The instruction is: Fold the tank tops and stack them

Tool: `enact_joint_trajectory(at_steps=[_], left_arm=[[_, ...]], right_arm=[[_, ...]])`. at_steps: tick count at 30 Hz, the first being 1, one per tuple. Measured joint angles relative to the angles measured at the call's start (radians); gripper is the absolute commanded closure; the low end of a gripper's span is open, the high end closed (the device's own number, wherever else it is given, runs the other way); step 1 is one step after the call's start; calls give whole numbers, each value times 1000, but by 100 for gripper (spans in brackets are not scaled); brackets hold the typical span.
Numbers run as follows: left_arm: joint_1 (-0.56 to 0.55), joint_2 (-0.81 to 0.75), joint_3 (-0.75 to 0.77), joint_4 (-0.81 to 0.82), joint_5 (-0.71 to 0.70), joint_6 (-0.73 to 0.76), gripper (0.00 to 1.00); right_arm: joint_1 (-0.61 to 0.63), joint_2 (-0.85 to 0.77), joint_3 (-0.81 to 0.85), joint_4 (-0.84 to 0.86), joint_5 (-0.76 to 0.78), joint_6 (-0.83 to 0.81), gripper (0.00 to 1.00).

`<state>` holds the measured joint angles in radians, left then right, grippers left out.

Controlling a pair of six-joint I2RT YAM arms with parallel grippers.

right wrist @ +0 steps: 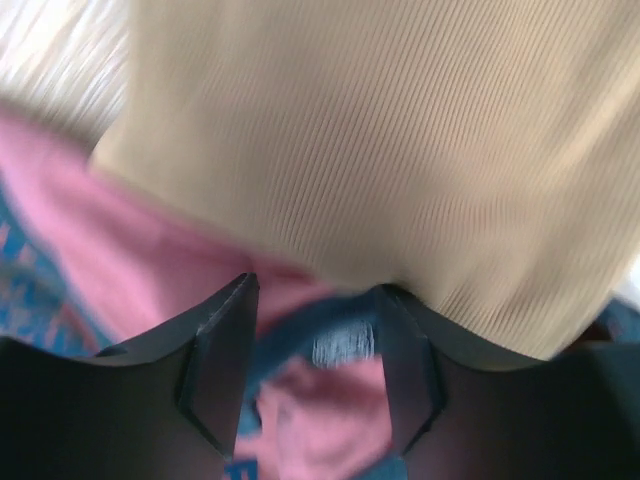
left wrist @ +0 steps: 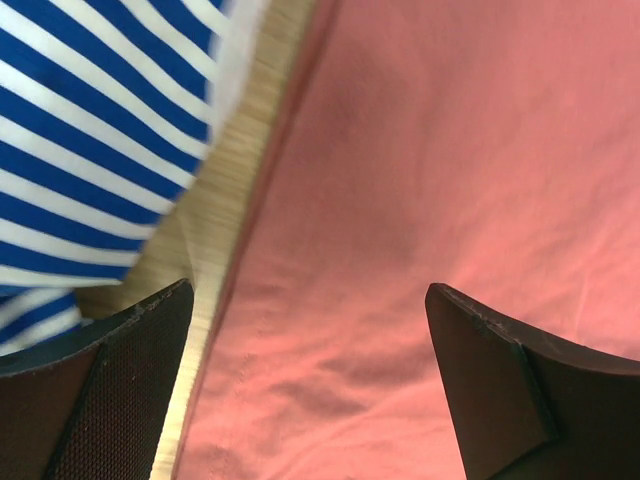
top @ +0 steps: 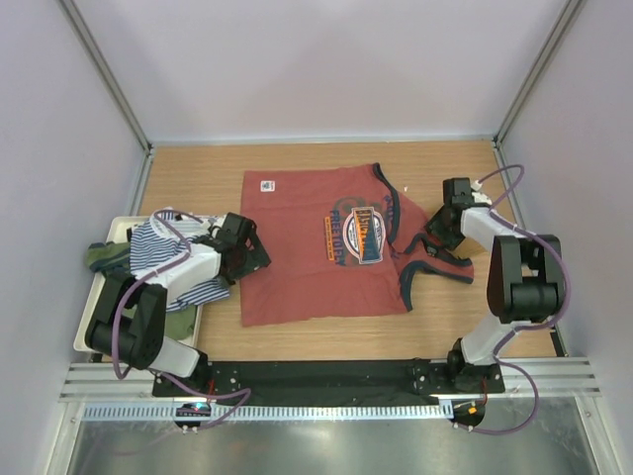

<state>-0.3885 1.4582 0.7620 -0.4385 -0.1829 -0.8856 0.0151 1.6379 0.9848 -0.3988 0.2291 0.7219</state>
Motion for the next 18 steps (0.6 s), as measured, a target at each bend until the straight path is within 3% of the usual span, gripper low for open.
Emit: enact_joint_trajectory(at_steps=[6, 9, 18], left_arm=[[52, 8, 0, 28, -7, -5, 0], [77, 15, 5, 39, -8, -3, 0], [95, 24, 6, 56, -34, 7, 0]], right_arm=[[-122, 80, 20, 52, -37, 78, 47], [-183, 84, 20, 55, -19, 101, 41], [-215, 17, -1, 36, 72, 116, 35]])
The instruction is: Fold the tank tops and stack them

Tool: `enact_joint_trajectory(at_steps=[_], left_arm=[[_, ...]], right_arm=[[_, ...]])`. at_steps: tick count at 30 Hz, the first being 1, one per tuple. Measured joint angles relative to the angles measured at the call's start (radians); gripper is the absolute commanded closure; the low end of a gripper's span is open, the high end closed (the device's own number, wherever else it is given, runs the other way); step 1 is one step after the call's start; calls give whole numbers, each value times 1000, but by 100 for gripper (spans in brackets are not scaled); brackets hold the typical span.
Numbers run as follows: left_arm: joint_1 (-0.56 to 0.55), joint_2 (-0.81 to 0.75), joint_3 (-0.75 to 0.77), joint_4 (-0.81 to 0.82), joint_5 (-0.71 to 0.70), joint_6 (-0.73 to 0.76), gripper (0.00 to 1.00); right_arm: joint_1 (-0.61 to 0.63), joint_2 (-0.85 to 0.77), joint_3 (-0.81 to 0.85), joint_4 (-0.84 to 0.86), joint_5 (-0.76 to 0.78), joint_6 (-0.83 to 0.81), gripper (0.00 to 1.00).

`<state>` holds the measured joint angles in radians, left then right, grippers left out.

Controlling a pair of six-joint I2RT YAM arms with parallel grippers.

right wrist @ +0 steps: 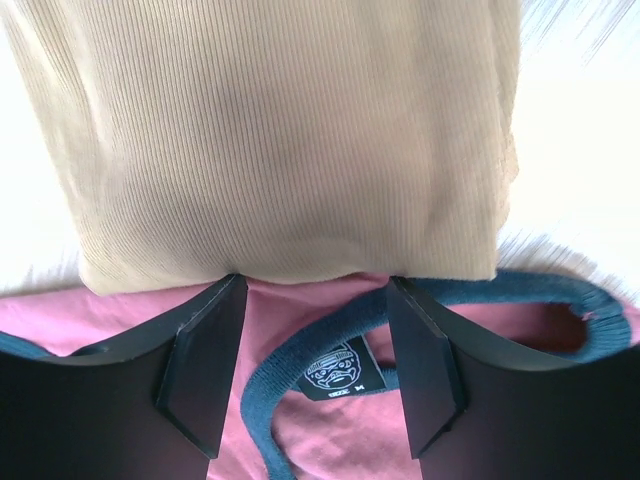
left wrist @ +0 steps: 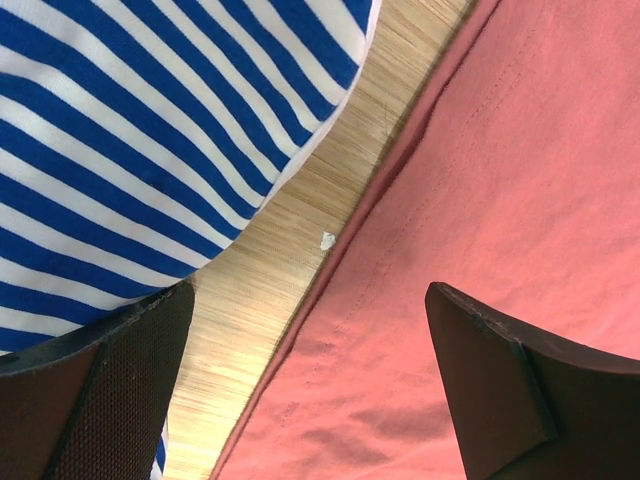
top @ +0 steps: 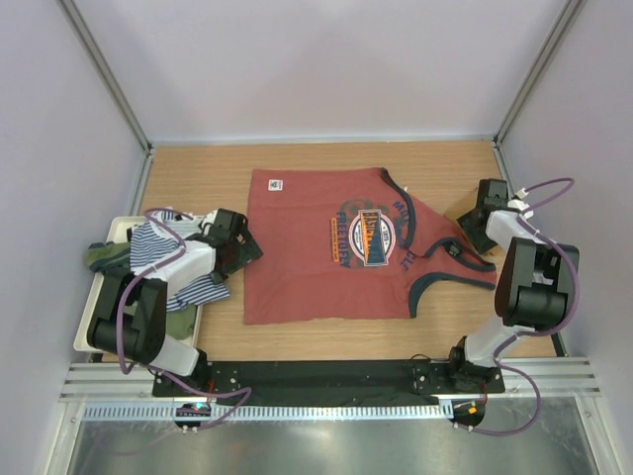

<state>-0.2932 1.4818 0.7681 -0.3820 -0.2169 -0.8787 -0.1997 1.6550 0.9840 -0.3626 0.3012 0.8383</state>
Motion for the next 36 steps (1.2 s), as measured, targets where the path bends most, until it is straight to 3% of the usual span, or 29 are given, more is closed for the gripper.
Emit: enact_joint_trajectory(at_steps=[5, 10, 29, 36], left_arm=[[0, 0, 2, 0, 5, 20, 3], [0, 0, -2, 1, 6, 30, 25], [-105, -15, 12, -8, 3, 82, 35], [-106, 64, 57, -35, -1, 103, 39]], right_arm=[[-12, -10, -11, 22, -38, -16, 34], [-11, -24, -42, 50, -90, -25, 34], [-12, -47, -79, 97, -145, -38, 35], [-12, -47, -80, 102, -148, -38, 35]])
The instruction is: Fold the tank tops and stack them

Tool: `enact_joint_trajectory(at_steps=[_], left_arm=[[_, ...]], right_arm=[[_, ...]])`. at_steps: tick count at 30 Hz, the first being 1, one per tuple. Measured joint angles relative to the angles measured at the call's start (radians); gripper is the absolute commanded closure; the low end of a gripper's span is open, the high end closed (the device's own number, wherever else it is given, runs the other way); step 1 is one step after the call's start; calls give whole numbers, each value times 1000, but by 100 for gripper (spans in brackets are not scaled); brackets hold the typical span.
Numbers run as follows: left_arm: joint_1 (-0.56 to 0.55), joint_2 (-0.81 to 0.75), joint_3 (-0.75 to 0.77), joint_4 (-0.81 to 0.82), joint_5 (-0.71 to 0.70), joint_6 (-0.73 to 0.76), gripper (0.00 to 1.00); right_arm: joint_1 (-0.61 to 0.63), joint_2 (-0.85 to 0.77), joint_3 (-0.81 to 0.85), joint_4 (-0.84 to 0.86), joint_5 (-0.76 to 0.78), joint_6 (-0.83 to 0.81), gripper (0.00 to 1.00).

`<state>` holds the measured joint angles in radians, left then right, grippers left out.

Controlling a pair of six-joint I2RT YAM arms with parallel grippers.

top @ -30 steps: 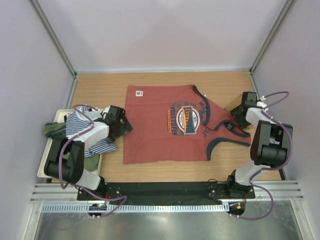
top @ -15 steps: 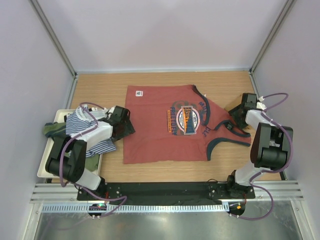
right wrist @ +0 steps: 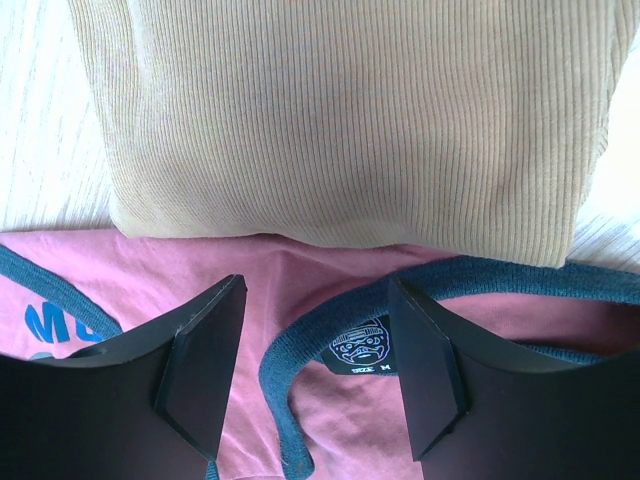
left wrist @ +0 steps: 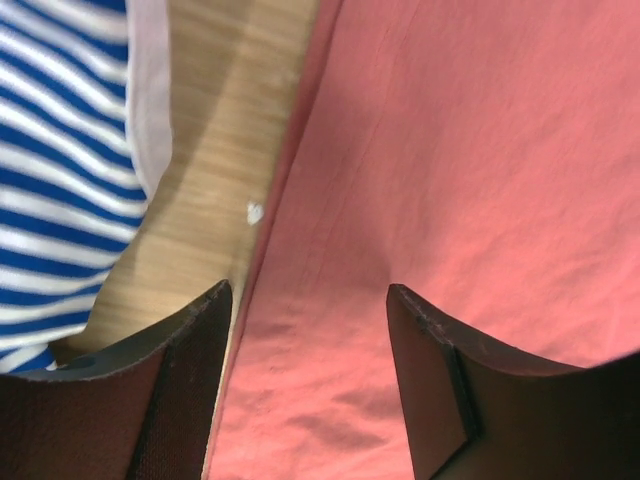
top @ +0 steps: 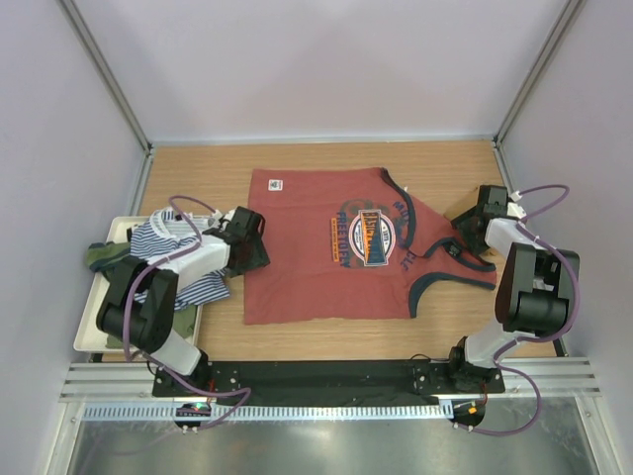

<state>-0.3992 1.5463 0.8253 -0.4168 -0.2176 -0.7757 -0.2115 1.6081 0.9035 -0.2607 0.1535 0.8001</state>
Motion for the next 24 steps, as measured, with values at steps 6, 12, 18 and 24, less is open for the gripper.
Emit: enact_joint_trajectory(at_steps=[6, 12, 18, 24], left_arm=[[0, 47, 40, 0, -11, 22, 71], [53, 40, 24, 30, 28, 32, 100], [169, -27, -51, 70, 34, 17, 100], [186, -86, -111, 78, 2, 2, 100]], right_arm=[[0, 0, 0, 0, 0, 0, 35], [0, 0, 0, 0, 2, 0, 35], [0, -13, 0, 7, 0, -5, 33], [3, 29, 29, 12, 2, -8, 32]])
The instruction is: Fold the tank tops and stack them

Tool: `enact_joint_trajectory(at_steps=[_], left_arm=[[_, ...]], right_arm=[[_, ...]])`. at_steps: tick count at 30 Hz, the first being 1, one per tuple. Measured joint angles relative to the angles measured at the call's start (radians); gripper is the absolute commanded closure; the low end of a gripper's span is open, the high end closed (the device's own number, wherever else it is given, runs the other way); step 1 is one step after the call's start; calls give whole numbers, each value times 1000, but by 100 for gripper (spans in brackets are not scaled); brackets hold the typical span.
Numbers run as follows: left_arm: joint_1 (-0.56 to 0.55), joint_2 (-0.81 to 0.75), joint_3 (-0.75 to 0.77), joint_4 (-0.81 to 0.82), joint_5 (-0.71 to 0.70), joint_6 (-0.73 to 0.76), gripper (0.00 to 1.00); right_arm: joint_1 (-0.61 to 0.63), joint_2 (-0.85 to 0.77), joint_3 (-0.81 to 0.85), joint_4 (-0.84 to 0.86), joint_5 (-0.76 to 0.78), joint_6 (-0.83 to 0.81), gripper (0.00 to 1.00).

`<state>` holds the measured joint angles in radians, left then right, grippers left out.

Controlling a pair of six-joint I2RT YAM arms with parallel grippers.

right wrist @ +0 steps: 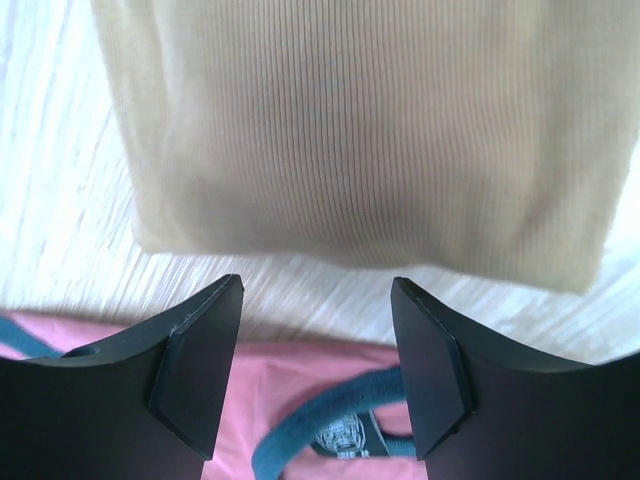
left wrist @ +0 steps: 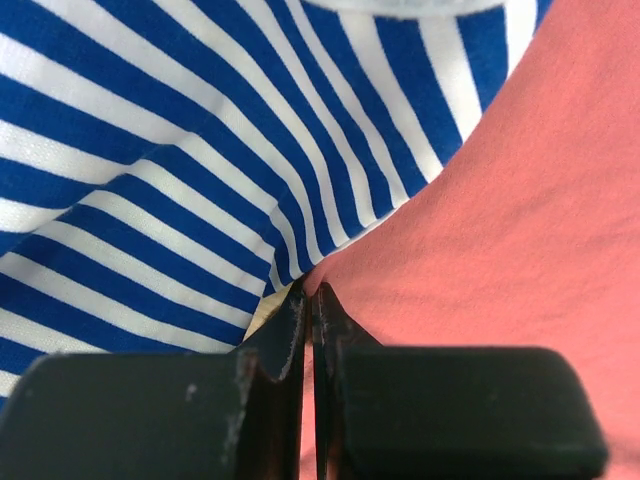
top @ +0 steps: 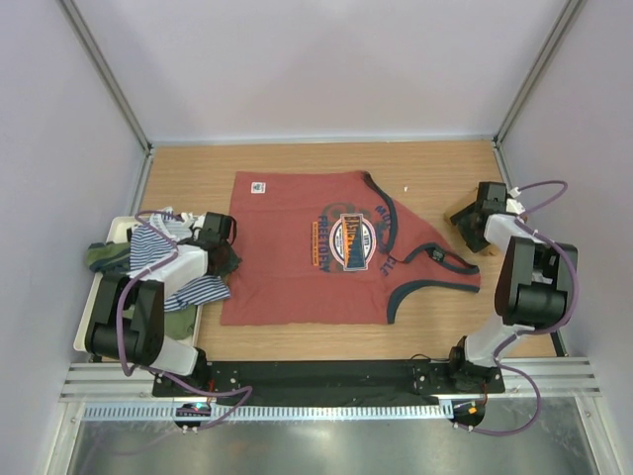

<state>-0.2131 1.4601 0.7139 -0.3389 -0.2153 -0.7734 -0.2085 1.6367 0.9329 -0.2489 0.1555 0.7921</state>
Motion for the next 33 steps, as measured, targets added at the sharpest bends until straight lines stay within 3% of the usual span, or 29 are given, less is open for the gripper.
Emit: enact_joint_trajectory(at_steps=[13, 16, 23, 30, 33], left_arm=[[0, -43, -46, 29, -17, -24, 100], [0, -58, -58, 29, -22, -31, 100], [0, -58, -59, 33, -24, -32, 100], [0, -58, -59, 34, -23, -32, 100], [0, -56, -59, 40, -16, -32, 100]], right_arm=[[31, 141, 193, -85, 89, -5, 30], [98, 132, 202, -84, 90, -47, 36], [312, -56, 129, -112, 52, -196, 43], [414, -209, 71, -198, 32, -270, 32], [463, -230, 31, -221, 28, -278, 36]])
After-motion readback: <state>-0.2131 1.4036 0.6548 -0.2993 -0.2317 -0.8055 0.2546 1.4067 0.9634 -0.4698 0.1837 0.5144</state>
